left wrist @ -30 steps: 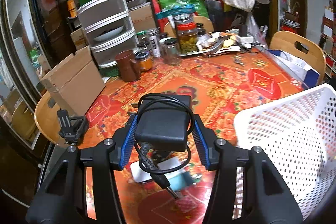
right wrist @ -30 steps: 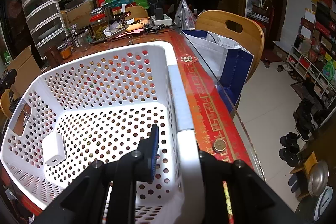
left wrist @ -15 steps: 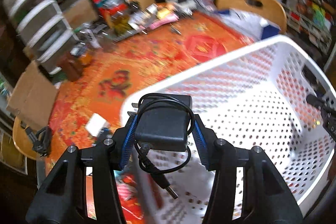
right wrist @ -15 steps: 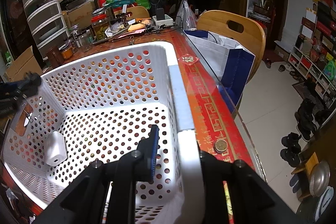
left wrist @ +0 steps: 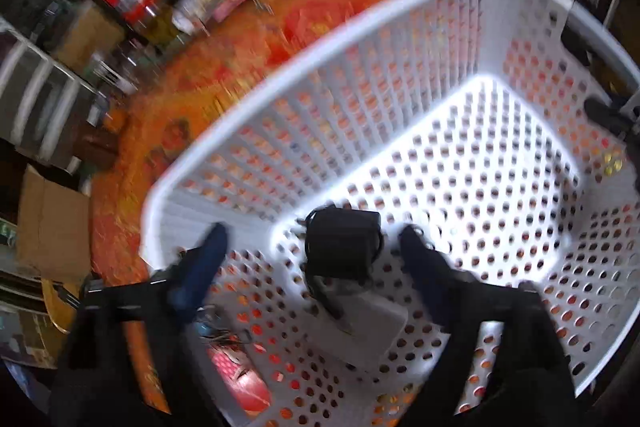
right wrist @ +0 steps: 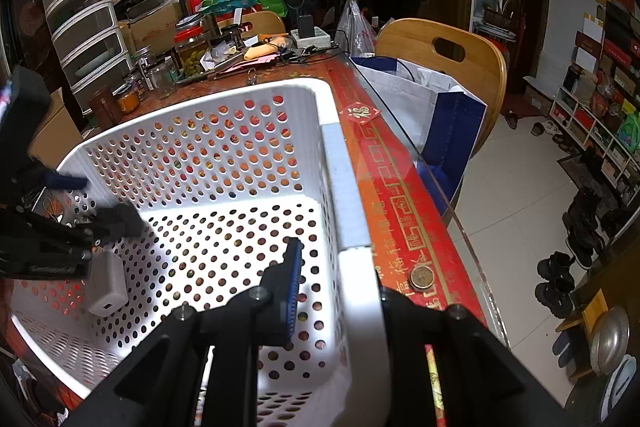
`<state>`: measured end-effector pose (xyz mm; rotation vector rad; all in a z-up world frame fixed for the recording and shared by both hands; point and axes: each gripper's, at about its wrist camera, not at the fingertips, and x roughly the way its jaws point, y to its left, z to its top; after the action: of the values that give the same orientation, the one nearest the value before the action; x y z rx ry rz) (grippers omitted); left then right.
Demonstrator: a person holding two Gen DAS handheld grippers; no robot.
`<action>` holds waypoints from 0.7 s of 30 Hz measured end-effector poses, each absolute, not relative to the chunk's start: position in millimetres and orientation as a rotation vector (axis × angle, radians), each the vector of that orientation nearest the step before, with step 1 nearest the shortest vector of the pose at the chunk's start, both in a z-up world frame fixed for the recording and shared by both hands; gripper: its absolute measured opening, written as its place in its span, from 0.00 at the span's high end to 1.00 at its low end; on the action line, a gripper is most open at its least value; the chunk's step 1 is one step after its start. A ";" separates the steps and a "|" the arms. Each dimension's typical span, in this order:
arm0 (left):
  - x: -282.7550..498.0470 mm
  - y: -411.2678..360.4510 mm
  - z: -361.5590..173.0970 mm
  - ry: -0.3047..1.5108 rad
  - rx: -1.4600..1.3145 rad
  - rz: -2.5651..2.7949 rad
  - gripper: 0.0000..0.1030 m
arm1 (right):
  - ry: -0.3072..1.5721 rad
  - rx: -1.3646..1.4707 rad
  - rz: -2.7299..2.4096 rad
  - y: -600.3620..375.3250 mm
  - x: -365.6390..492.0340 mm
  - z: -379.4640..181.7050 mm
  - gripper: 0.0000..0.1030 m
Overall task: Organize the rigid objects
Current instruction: 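Carry the black charger into the basket and release it from the left tool, then grasp the flat white square adapter with the left tool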
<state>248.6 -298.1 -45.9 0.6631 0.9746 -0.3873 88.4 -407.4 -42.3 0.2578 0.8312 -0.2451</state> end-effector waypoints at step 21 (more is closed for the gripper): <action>393.9 -21.4 -103.4 1.101 0.143 -0.085 0.01 | 0.845 0.254 -0.252 -409.6 90.9 -42.3 0.83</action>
<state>393.9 -21.4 -103.4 0.1434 1.1012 -0.0855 90.9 -409.6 -42.3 0.2539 0.8447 -0.2518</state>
